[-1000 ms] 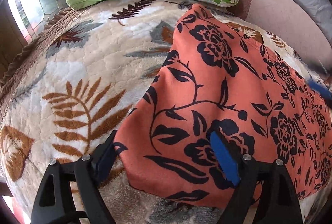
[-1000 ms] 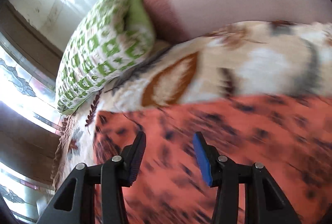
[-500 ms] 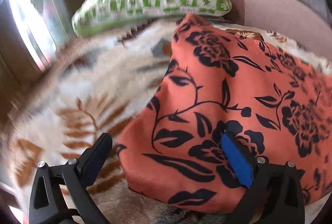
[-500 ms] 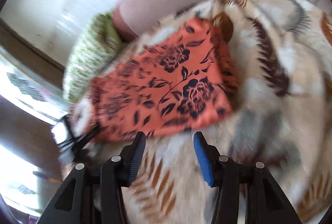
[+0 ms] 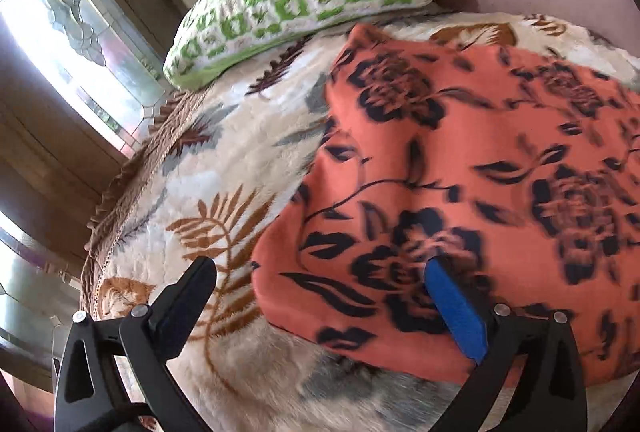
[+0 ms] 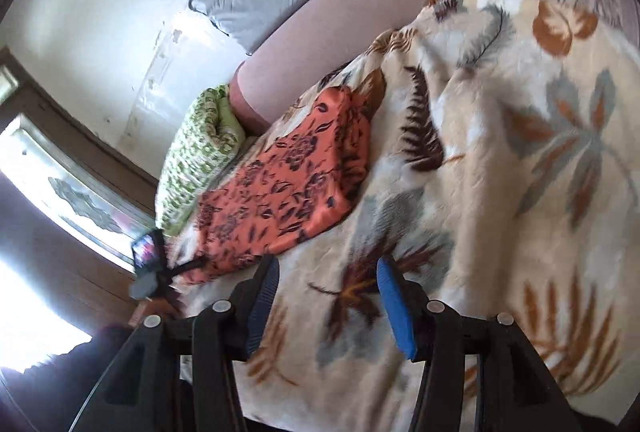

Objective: Fold small clothes

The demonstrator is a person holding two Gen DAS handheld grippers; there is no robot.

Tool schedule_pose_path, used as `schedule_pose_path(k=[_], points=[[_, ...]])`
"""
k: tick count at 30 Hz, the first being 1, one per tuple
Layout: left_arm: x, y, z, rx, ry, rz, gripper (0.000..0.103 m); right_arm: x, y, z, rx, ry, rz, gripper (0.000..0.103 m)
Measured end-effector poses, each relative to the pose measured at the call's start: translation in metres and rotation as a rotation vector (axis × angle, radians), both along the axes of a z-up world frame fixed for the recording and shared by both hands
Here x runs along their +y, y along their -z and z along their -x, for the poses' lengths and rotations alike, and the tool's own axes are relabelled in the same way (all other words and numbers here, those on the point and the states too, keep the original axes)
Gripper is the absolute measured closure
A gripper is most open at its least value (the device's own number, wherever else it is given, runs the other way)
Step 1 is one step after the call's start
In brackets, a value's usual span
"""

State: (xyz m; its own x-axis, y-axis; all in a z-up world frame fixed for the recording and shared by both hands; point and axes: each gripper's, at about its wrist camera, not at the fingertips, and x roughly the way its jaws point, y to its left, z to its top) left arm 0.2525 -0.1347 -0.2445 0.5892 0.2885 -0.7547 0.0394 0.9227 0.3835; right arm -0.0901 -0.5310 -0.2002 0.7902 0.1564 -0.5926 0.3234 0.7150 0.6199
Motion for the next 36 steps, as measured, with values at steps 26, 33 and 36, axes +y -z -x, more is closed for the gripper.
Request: schedule_pose_path(k=[26,33,36], points=[[0.016,-0.017,0.001,-0.102,0.104,0.253,0.000,0.049,0.010,-0.063,0.060,-0.064,0.026,0.048],[0.034,-0.038,-0.004,-0.192,0.079,0.320,0.000,0.050,-0.002,-0.155,0.025,-0.061,0.086,0.048],[0.032,-0.022,-0.009,-0.108,0.080,0.343,0.000,0.059,-0.006,-0.197,0.014,-0.063,0.136,0.048]])
